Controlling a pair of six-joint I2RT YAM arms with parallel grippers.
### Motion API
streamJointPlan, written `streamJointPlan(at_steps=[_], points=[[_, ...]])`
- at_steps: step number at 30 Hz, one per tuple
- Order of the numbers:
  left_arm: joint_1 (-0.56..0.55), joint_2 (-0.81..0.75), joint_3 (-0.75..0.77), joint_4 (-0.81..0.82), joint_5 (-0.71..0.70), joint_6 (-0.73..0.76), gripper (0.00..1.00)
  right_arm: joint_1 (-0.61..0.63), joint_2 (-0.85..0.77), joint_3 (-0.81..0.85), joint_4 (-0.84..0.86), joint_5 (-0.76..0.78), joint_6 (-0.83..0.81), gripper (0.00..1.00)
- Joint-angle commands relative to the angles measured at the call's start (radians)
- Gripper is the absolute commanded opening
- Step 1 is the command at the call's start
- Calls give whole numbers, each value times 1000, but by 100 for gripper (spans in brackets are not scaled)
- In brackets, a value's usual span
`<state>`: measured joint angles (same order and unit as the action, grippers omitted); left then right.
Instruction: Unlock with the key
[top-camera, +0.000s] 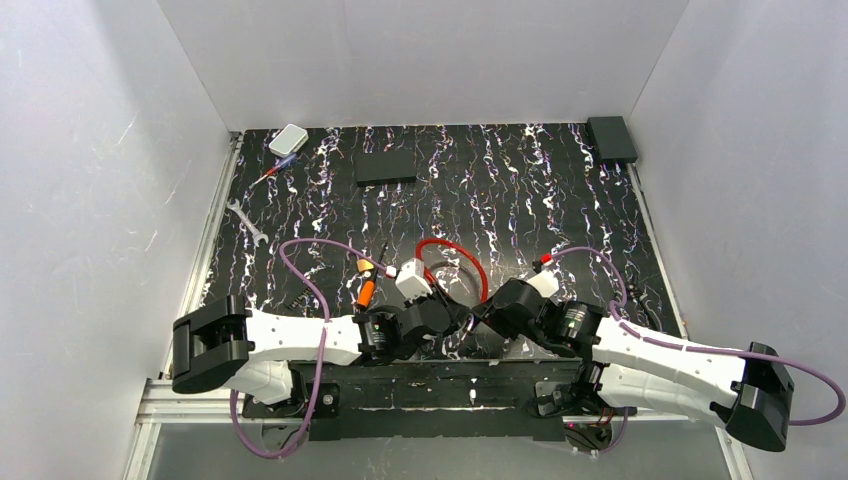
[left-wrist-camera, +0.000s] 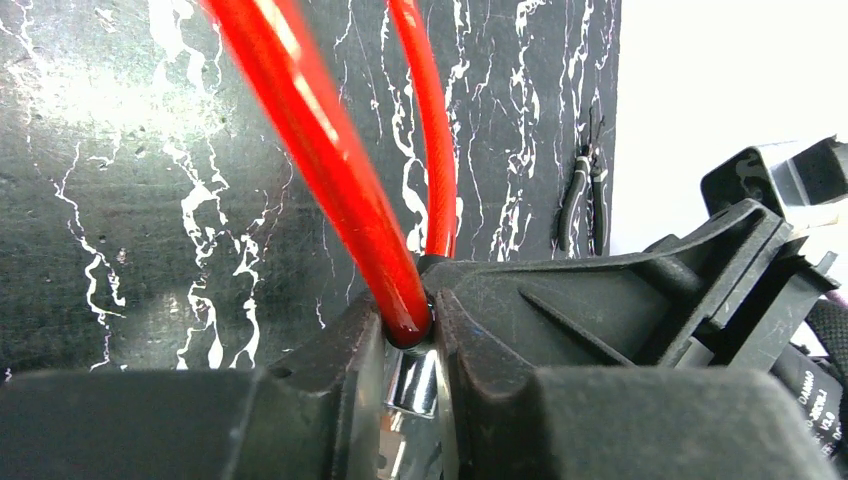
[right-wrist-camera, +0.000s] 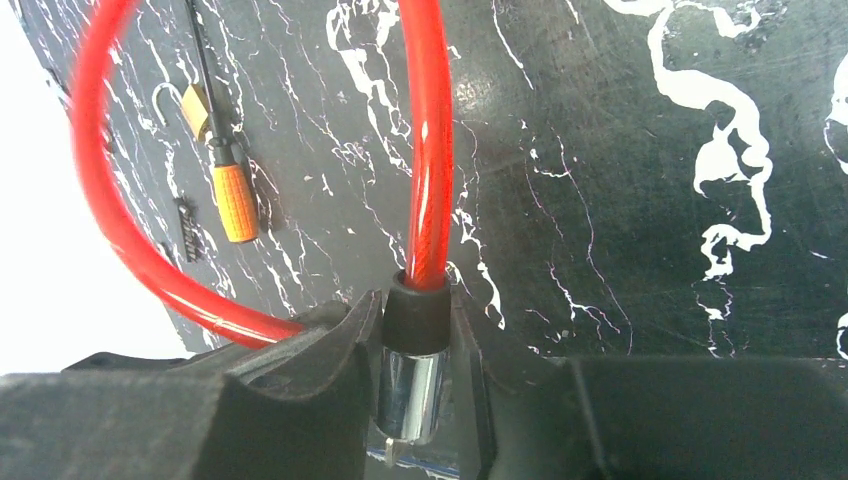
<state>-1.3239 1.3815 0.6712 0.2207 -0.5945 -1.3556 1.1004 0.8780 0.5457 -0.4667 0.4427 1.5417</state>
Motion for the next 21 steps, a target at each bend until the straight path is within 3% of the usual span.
streamJointPlan(at_steps=[1,3,21], points=[[8,18,36,2,-33,42,8,7,-3,15,123,-33,-3,1],[10,20,36,7,-35,51,0,7,-5,12,122,-36,-3,1],[9,-31,-4,26,-51,77,0,7,16,-29,106,-21,-11,1]])
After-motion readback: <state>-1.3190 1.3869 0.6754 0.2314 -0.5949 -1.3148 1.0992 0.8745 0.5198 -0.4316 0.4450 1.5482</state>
